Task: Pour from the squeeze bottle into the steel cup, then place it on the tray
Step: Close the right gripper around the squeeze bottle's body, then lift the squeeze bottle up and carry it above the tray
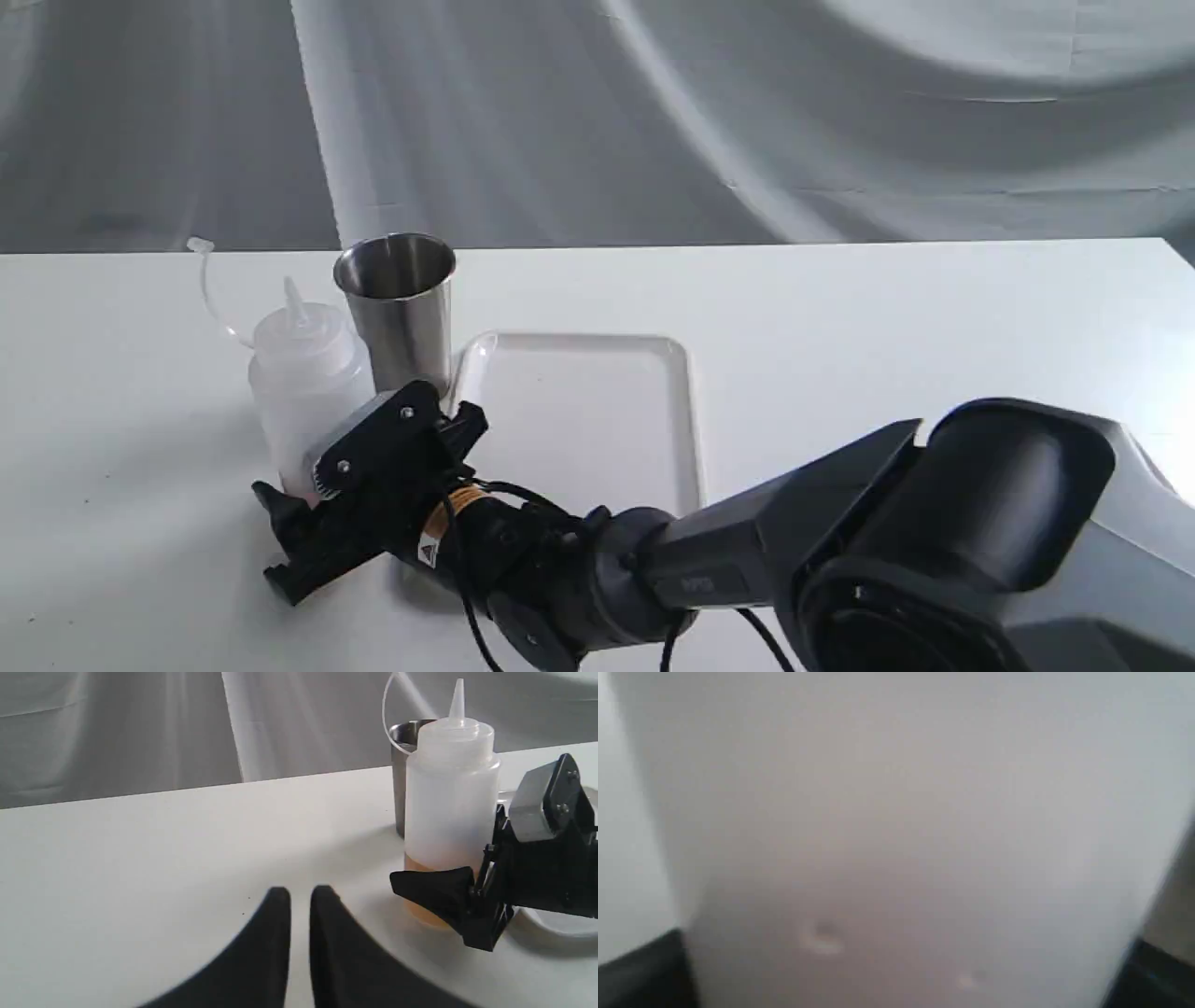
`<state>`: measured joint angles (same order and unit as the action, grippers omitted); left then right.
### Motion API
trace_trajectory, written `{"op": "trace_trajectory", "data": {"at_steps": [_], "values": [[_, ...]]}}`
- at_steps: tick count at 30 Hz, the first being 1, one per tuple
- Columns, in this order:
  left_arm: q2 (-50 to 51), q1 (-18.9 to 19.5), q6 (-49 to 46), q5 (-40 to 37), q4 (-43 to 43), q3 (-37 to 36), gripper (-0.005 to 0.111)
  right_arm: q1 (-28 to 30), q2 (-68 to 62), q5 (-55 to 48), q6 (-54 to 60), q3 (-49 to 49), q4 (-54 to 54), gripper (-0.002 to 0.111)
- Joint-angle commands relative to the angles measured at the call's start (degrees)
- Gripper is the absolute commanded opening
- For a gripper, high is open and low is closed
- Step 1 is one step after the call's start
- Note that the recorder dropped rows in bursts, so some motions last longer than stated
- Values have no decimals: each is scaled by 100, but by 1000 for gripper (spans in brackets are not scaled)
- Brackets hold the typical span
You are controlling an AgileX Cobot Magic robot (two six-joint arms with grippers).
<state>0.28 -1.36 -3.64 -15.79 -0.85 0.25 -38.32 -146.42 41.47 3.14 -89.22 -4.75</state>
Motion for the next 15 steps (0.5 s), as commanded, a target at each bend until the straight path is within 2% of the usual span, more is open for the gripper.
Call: {"op": "trace_trajectory", "data": {"at_steps": [1, 9, 12, 15], "values": [[-29, 6, 16, 57, -25, -25, 8, 54, 20, -14, 114, -22, -20, 57], [-29, 6, 16, 57, -25, -25, 8, 54, 74, 45, 136, -22, -30, 12], [-29, 6, 16, 57, -25, -25, 8, 54, 150, 45, 153, -22, -78, 1], [-29, 6, 16, 57, -25, -25, 8, 54, 218, 45, 292, -22, -87, 0]]}}
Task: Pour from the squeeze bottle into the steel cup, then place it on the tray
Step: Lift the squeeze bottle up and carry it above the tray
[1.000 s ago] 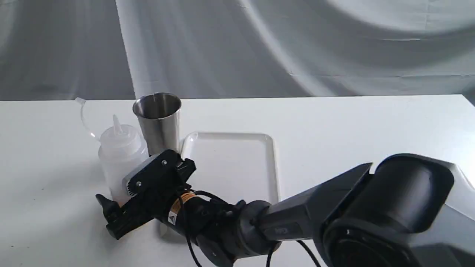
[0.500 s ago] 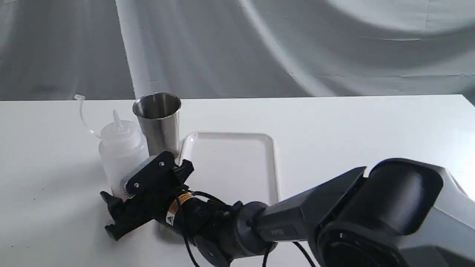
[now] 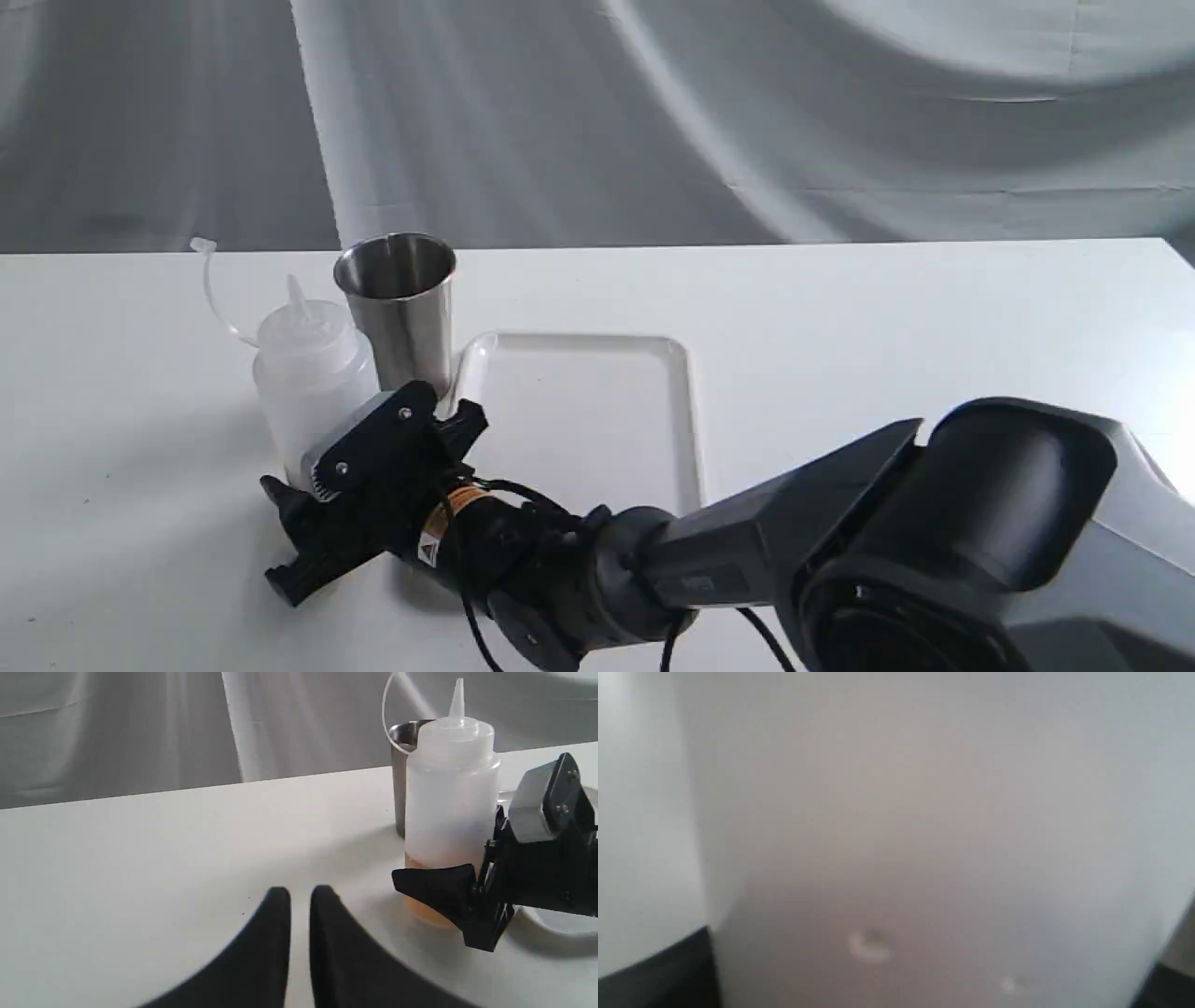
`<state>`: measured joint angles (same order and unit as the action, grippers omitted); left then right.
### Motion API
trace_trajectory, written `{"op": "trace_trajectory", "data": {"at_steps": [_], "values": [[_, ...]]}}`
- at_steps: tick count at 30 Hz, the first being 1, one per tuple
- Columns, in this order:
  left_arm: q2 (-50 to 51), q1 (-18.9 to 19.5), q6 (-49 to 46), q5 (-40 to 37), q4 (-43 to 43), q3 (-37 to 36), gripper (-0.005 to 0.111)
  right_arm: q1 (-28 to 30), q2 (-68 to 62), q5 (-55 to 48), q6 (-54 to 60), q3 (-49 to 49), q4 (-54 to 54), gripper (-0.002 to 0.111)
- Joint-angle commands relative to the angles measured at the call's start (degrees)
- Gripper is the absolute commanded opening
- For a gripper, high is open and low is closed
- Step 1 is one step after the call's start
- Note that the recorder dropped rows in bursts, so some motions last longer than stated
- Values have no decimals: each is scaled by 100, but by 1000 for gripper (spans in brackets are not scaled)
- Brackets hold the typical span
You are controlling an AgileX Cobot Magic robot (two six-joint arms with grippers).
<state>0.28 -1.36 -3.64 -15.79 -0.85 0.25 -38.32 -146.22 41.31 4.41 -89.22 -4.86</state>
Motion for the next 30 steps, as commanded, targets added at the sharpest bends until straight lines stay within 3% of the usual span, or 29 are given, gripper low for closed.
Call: {"op": "trace_trajectory", "data": {"at_steps": [1, 13, 30], "values": [[-29, 6, 16, 57, -25, -25, 8, 54, 209, 61, 196, -22, -76, 0], [-29, 6, 16, 57, -25, -25, 8, 22, 753, 89, 336, 74, -228, 0], [-29, 6, 16, 57, -25, -25, 8, 7, 2684, 427, 479, 1453, -458, 0]]}}
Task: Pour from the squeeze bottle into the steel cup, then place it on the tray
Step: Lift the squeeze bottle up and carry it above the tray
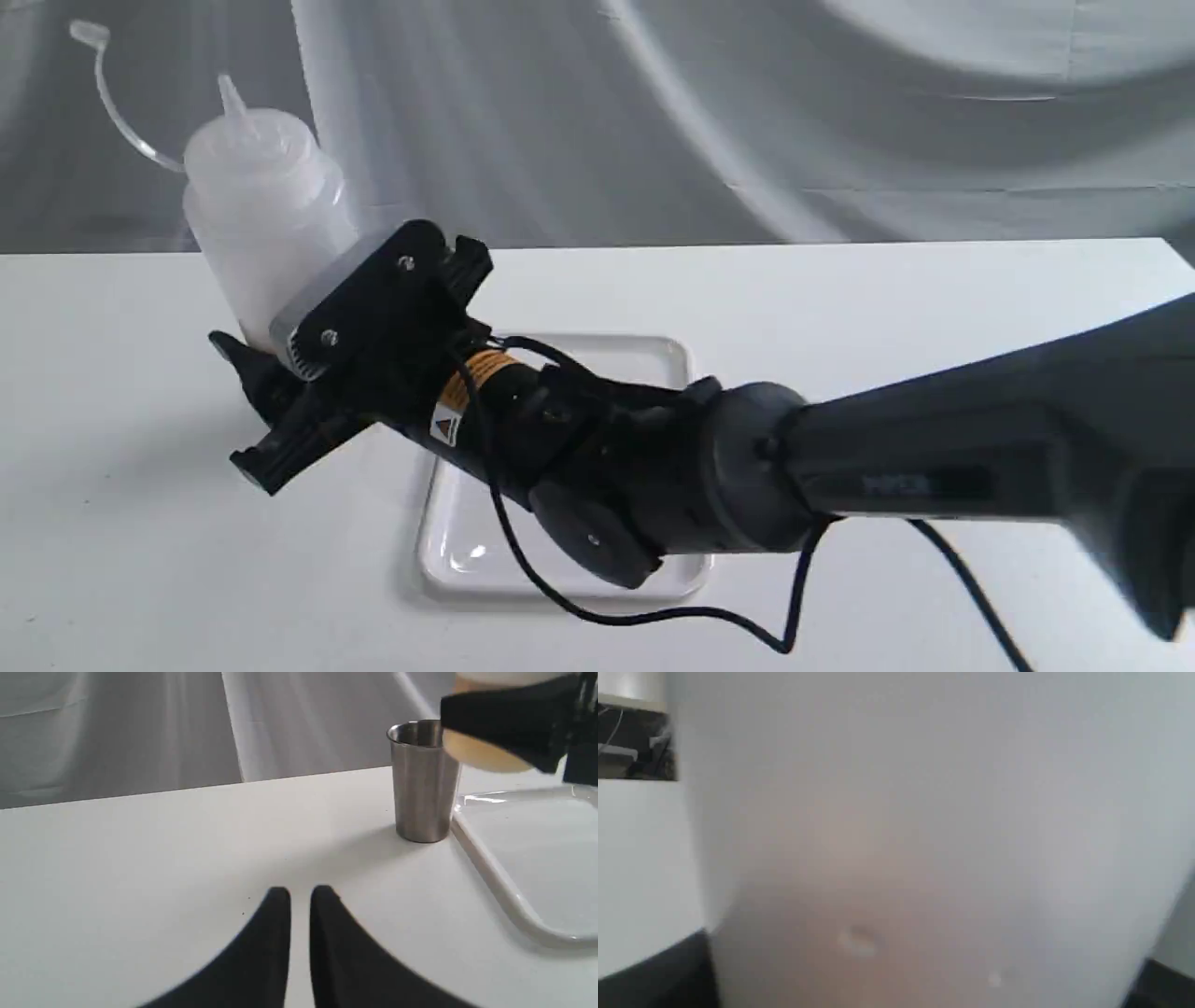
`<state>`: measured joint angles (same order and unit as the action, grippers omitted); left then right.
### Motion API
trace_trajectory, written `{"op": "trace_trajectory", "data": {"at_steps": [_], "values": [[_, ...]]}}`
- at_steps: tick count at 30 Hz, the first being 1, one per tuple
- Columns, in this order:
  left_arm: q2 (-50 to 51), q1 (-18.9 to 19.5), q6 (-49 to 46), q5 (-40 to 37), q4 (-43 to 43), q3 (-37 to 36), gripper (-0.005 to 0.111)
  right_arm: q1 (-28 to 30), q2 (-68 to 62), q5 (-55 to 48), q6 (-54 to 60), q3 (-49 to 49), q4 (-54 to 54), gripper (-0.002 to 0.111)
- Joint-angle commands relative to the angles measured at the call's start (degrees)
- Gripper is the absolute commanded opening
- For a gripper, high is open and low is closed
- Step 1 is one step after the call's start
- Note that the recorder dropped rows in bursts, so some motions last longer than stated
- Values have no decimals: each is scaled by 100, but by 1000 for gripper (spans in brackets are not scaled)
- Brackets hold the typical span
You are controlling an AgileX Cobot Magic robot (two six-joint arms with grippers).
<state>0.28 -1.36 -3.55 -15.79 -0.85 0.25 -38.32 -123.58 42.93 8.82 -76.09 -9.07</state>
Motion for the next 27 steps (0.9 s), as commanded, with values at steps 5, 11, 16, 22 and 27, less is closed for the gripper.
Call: {"op": "trace_trajectory", "data": {"at_steps": [5, 11, 16, 22, 27], "values": [[-29, 6, 7, 57, -25, -25, 8, 7, 1021, 253, 331, 342, 75, 0], [-29, 6, 7, 57, -25, -25, 8, 26, 1645, -537, 1209, 396, 1358, 0], [-29, 6, 7, 57, -25, -25, 8, 71, 2013, -1150, 2285, 396, 2405, 0], [-29, 6, 7, 57, -25, -25, 8, 256, 2269, -1548, 3589, 396, 3276, 0], [-29, 6, 7, 57, -25, -25, 8, 474, 2279, -2146, 3899, 396, 3166, 0]]}}
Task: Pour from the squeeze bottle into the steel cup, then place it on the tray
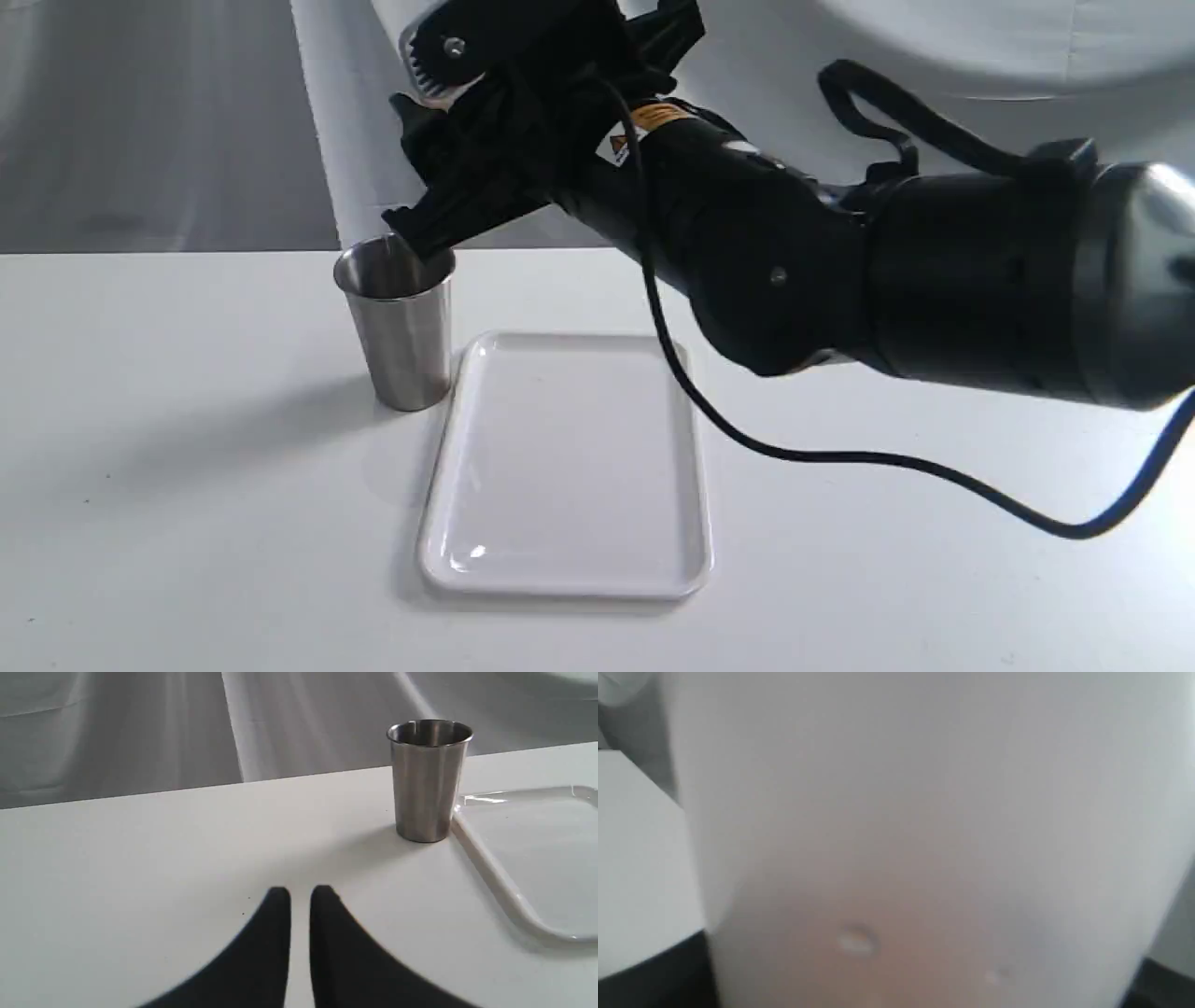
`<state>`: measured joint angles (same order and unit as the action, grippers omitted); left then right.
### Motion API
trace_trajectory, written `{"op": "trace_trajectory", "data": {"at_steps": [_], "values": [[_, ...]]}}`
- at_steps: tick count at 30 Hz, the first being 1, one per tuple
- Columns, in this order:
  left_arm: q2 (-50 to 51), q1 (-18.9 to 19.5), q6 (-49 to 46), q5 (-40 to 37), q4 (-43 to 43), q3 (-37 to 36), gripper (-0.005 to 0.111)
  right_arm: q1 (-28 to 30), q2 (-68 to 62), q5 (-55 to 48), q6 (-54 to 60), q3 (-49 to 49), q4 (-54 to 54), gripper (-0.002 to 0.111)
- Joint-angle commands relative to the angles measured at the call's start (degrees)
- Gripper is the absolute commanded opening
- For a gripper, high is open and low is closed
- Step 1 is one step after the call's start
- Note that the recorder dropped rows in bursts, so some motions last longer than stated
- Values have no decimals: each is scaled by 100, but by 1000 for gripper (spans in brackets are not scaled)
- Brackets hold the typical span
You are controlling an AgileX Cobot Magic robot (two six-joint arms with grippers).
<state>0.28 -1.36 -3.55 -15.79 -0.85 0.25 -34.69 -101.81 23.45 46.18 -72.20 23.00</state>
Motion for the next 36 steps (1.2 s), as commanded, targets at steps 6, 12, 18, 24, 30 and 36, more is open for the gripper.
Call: {"op": "trace_trajectory", "data": {"at_steps": [6, 12, 18, 24, 30, 36], "values": [[-29, 6, 7, 57, -25, -25, 8, 424, 103, -358, -731, 7, -516, 0], [-29, 6, 7, 57, -25, -25, 8, 736, 91, -358, -2980, 7, -1645, 0], [-29, 6, 7, 57, -25, -25, 8, 1051, 31, -685, -3762, 7, -2552, 0], [-29, 6, 7, 57, -25, -25, 8, 1354, 3, -1338, -3274, 7, -3178, 0], [-29, 6, 7, 57, -25, -25, 8, 1391, -125, -1518, -2896, 7, -3200, 0], [-29, 6, 7, 57, -25, -25, 8, 1391, -609, -2102, -2648, -500, -3162, 0]]}}
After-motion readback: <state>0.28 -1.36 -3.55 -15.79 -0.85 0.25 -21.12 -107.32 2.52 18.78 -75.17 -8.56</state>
